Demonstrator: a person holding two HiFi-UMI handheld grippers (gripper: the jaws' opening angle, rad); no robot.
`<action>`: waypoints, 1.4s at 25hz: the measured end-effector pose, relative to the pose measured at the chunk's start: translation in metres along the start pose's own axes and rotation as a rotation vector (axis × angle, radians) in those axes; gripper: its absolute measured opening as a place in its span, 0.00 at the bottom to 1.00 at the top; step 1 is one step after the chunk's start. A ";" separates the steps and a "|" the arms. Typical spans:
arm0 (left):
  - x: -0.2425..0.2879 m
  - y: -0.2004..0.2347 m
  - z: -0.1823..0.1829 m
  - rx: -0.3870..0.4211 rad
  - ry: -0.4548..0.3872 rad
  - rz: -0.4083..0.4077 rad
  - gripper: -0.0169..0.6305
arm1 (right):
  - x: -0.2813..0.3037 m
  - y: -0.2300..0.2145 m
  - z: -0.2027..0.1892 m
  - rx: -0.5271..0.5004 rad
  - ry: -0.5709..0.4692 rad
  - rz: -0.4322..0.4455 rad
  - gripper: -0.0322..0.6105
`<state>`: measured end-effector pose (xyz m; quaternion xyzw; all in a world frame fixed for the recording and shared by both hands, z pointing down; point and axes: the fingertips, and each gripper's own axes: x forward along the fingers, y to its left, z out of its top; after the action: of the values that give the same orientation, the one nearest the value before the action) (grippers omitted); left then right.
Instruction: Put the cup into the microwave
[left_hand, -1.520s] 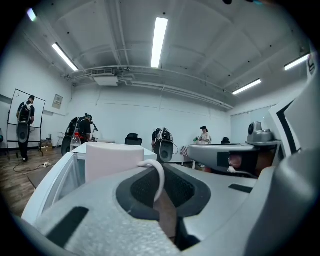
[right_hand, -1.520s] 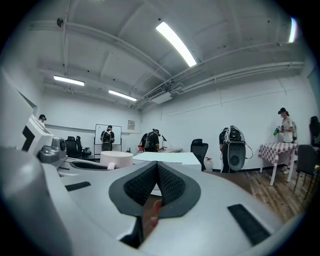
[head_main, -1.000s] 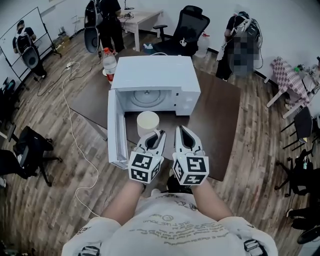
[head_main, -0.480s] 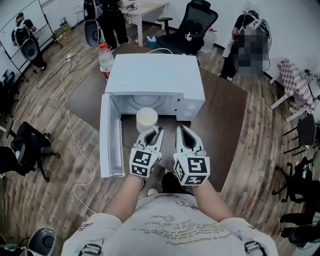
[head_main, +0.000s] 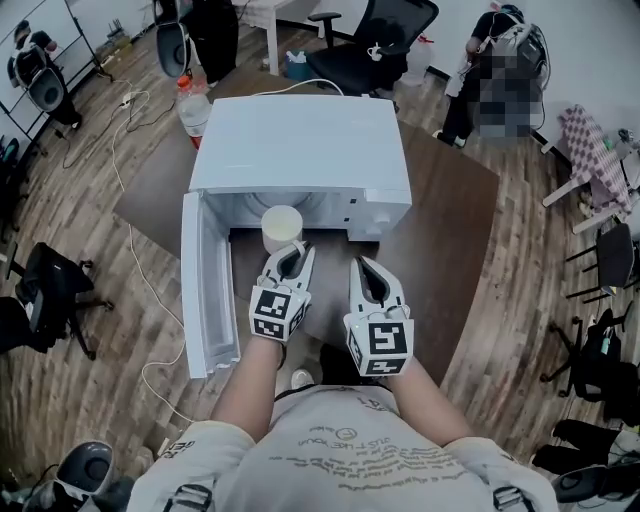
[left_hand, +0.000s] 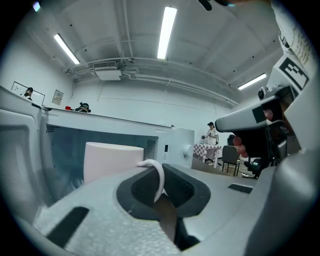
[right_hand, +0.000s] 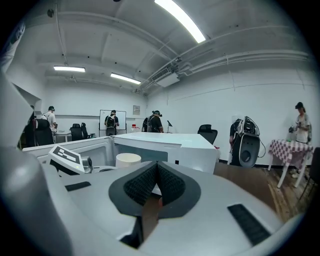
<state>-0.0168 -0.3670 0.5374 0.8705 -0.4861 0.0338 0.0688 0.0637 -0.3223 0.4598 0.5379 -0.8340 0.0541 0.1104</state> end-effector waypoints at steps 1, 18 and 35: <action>0.004 0.004 -0.002 -0.004 0.000 0.003 0.07 | 0.002 -0.002 -0.001 -0.004 0.000 -0.001 0.06; 0.084 0.055 -0.017 -0.015 -0.008 -0.006 0.07 | 0.020 -0.041 -0.023 -0.069 0.080 -0.012 0.06; 0.110 0.078 -0.036 -0.052 0.014 -0.015 0.07 | 0.027 -0.063 -0.034 -0.077 0.123 -0.069 0.07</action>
<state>-0.0247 -0.4945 0.5933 0.8719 -0.4796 0.0265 0.0950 0.1144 -0.3647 0.4979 0.5573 -0.8081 0.0509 0.1838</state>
